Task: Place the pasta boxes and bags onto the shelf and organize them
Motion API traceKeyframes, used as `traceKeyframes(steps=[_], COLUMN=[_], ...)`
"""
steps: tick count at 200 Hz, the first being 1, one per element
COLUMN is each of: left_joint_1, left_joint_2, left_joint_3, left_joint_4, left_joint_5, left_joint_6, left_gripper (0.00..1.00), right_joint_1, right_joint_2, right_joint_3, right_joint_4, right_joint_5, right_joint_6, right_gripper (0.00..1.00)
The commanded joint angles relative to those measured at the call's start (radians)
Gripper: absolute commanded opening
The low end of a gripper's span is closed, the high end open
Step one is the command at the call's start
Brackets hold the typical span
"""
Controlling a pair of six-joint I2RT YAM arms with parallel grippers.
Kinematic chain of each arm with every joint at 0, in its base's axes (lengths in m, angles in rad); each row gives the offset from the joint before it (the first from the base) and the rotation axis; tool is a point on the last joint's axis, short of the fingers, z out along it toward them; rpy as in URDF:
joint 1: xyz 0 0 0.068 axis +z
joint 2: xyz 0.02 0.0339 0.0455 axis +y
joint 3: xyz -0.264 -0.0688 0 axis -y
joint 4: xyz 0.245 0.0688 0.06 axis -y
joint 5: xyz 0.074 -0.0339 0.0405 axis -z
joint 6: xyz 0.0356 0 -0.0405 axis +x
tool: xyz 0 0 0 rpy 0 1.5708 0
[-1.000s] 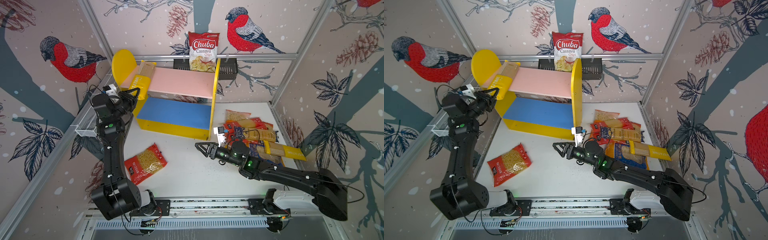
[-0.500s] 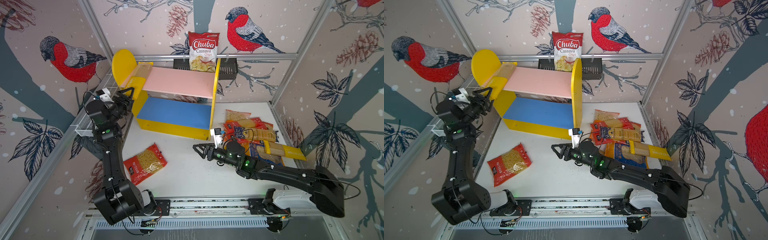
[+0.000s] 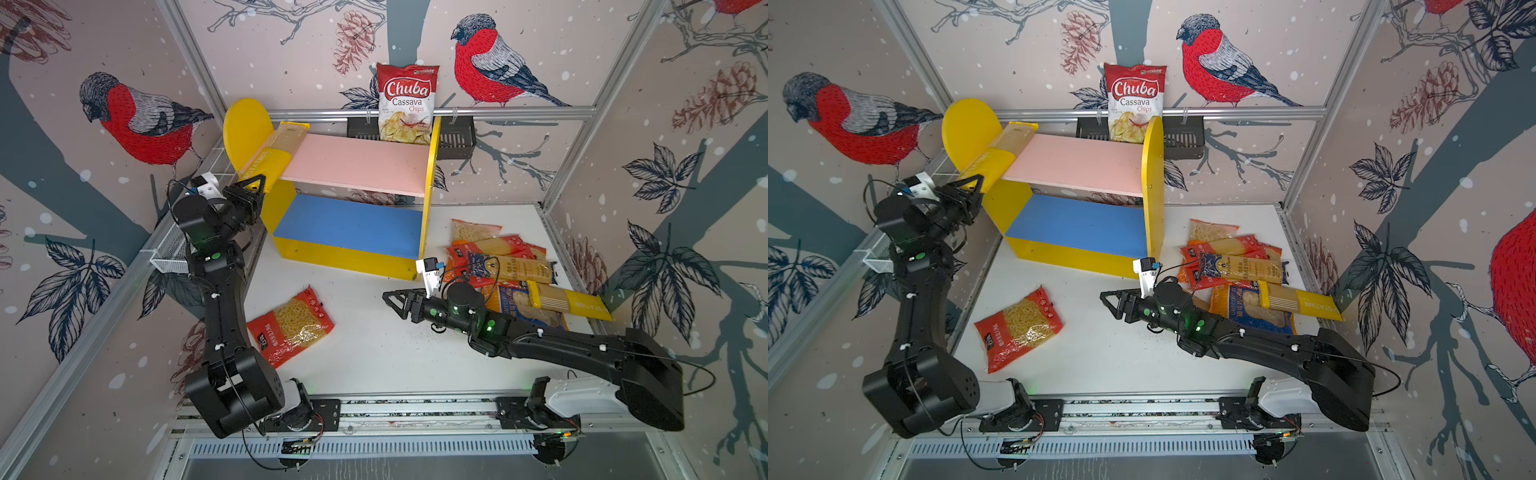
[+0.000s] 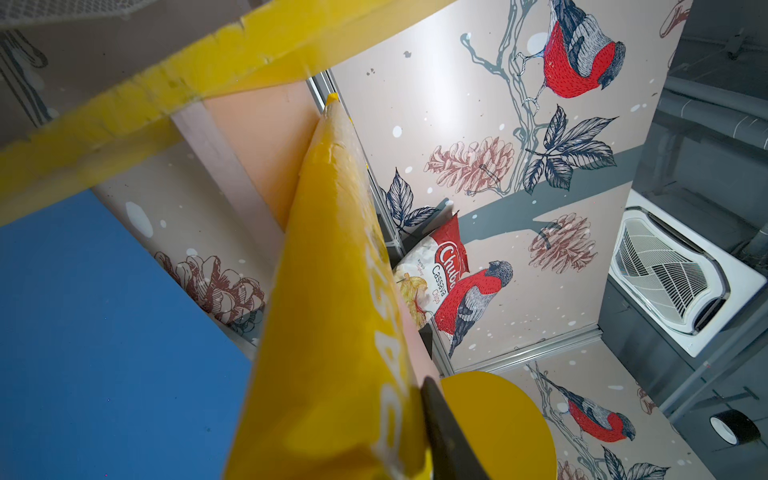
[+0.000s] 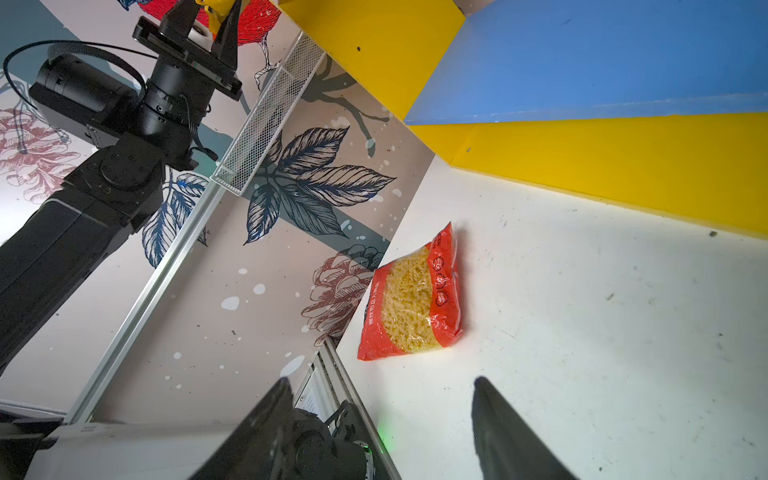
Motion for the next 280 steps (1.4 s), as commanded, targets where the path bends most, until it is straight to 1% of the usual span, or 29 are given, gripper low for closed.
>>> traceKeyframes(steps=[1, 33, 62, 72, 83, 92, 99, 121, 140, 157, 164, 179, 198, 211, 220, 229, 244, 253, 274, 280], left_joint_1=[0.009, 0.009, 0.010, 0.009, 0.009, 0.010, 0.010, 0.010, 0.010, 0.011, 0.010, 0.009, -0.005, -0.074, -0.154, -0.240, -0.366, -0.459, -0.708, -0.795], left_joint_2=[0.016, 0.027, 0.024, 0.020, 0.021, 0.023, 0.022, 0.001, -0.047, -0.105, -0.136, -0.215, -0.331, -0.418, -0.469, -0.513, -0.582, -0.624, -0.714, -0.732], left_joint_3=[0.029, 0.005, -0.007, -0.005, -0.003, -0.005, -0.010, -0.029, -0.055, -0.078, -0.092, -0.140, -0.202, -0.229, -0.248, -0.282, -0.366, -0.427, -0.583, -0.625], left_joint_4=[0.017, 0.042, 0.073, 0.074, 0.069, 0.071, 0.076, 0.076, 0.064, -0.003, -0.029, -0.082, -0.186, -0.292, -0.364, -0.396, -0.411, -0.391, -0.307, -0.280], left_joint_5=[-0.042, -0.050, -0.043, -0.047, -0.047, -0.040, -0.038, -0.050, -0.064, -0.087, -0.101, -0.125, -0.169, -0.262, -0.346, -0.397, -0.455, -0.483, -0.598, -0.645], left_joint_6=[0.059, 0.054, 0.025, 0.027, 0.027, 0.022, 0.018, 0.016, 0.028, 0.071, 0.093, 0.151, 0.271, 0.409, 0.487, 0.536, 0.569, 0.585, 0.603, 0.604], left_gripper=[0.18, 0.01, 0.01, 0.02, 0.08, 0.20, 0.27, 0.38, 0.54, 0.67, 0.71, 0.74, 0.75, 0.74, 0.74, 0.73, 0.72, 0.72, 0.72, 0.72], right_joint_1=[0.004, 0.004, 0.003, 0.003, 0.004, 0.003, 0.003, 0.003, 0.003, 0.002, 0.000, -0.010, -0.033, -0.061, -0.088, -0.117, -0.169, -0.196, -0.241, -0.245], right_joint_2=[-0.019, -0.021, -0.006, 0.000, 0.004, 0.007, 0.007, 0.004, -0.003, -0.013, -0.021, -0.031, -0.080, -0.100, -0.114, -0.126, -0.141, -0.145, -0.150, -0.151], right_joint_3=[-0.001, -0.003, 0.011, 0.014, 0.017, 0.017, 0.017, 0.012, 0.007, 0.001, -0.002, -0.016, -0.044, -0.065, -0.084, -0.106, -0.128, -0.128, -0.128, -0.125], right_joint_4=[-0.001, -0.008, -0.011, -0.010, -0.009, -0.008, -0.008, -0.009, -0.014, -0.025, -0.034, -0.054, -0.086, -0.118, -0.138, -0.156, -0.221, -0.288, -0.434, -0.474], right_joint_5=[0.031, 0.039, 0.032, 0.030, 0.032, 0.029, 0.030, 0.035, 0.043, 0.056, 0.065, 0.083, 0.108, 0.125, 0.132, 0.136, 0.158, 0.181, 0.236, 0.259], right_joint_6=[-0.005, -0.005, -0.008, -0.009, -0.008, -0.008, -0.008, -0.008, -0.008, -0.014, -0.018, -0.028, -0.048, -0.051, -0.044, -0.038, -0.035, -0.037, -0.060, -0.068], right_gripper=[0.68, 0.68, 0.68, 0.68, 0.68, 0.68, 0.68, 0.68, 0.68, 0.68, 0.68, 0.68, 0.68, 0.68, 0.68, 0.68, 0.68, 0.68, 0.68, 0.68])
